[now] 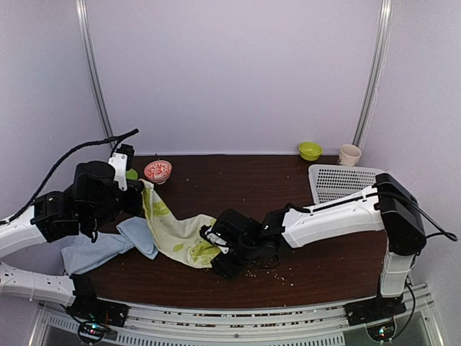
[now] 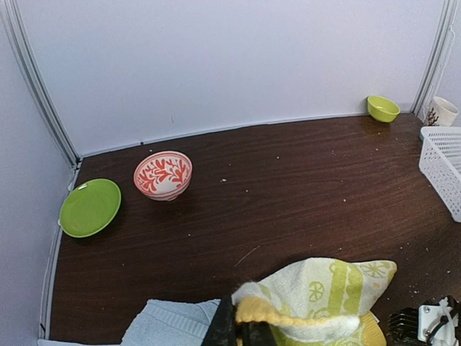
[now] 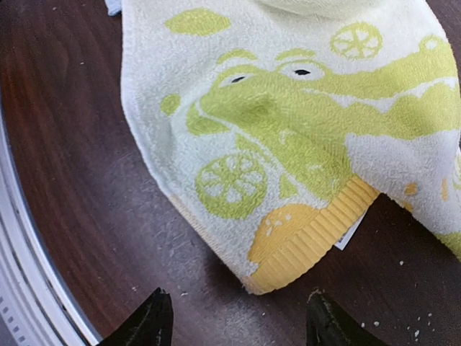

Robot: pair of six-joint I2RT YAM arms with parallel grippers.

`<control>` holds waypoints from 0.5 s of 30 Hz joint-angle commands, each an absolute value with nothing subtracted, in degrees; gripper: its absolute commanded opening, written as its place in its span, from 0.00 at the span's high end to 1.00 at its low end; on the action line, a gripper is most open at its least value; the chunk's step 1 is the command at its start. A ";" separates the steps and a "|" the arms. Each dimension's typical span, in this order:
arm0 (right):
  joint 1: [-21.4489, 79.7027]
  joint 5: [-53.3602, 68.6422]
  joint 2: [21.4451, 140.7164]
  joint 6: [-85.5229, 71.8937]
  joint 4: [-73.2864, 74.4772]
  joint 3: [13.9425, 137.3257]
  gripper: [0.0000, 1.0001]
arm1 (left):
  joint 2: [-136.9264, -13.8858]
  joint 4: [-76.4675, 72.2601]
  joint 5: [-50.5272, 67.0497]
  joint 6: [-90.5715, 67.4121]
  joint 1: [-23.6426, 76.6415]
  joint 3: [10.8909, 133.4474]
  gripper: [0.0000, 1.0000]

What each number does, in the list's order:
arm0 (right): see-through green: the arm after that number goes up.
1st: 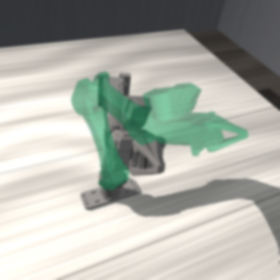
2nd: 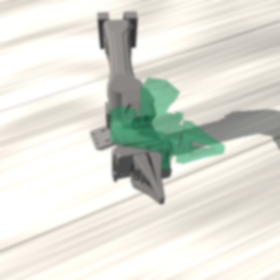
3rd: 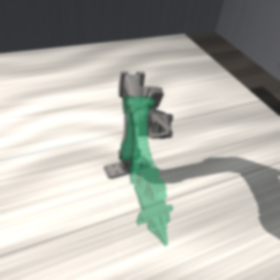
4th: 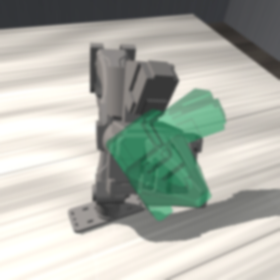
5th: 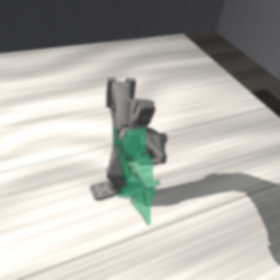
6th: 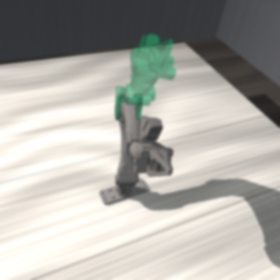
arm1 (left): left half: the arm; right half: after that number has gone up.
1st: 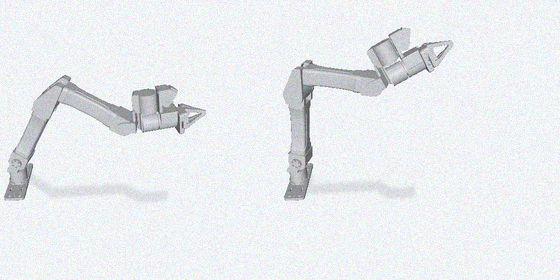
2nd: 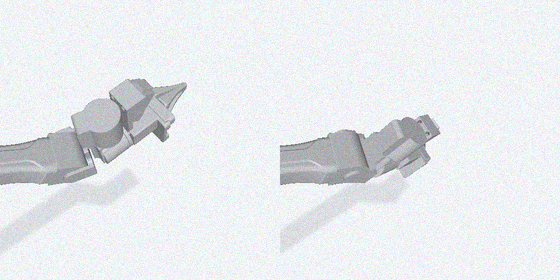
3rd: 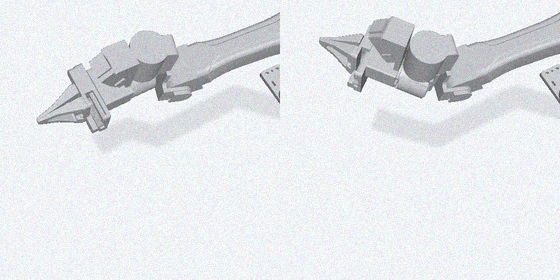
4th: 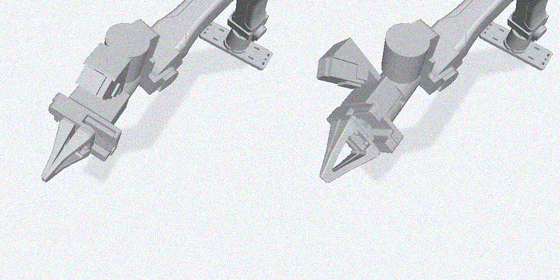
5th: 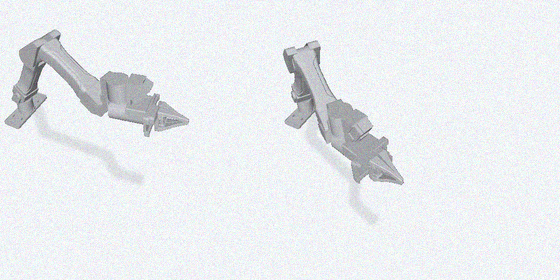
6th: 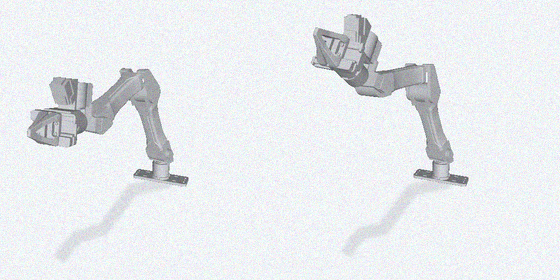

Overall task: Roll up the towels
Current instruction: Pass from the right arm to the left, then pick up the towel from the center of the board.

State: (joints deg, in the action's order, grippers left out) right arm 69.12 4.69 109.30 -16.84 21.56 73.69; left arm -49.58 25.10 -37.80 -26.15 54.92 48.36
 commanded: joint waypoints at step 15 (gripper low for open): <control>71.47 -6.59 121.83 -14.68 37.08 88.54 0.45 | -46.06 25.64 -40.64 -28.55 54.93 45.52 1.00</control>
State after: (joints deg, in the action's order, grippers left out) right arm 70.28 -4.32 120.18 -14.74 31.29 86.72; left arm -47.68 26.04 -39.11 -27.46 54.92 46.85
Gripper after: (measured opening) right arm 0.556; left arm 0.005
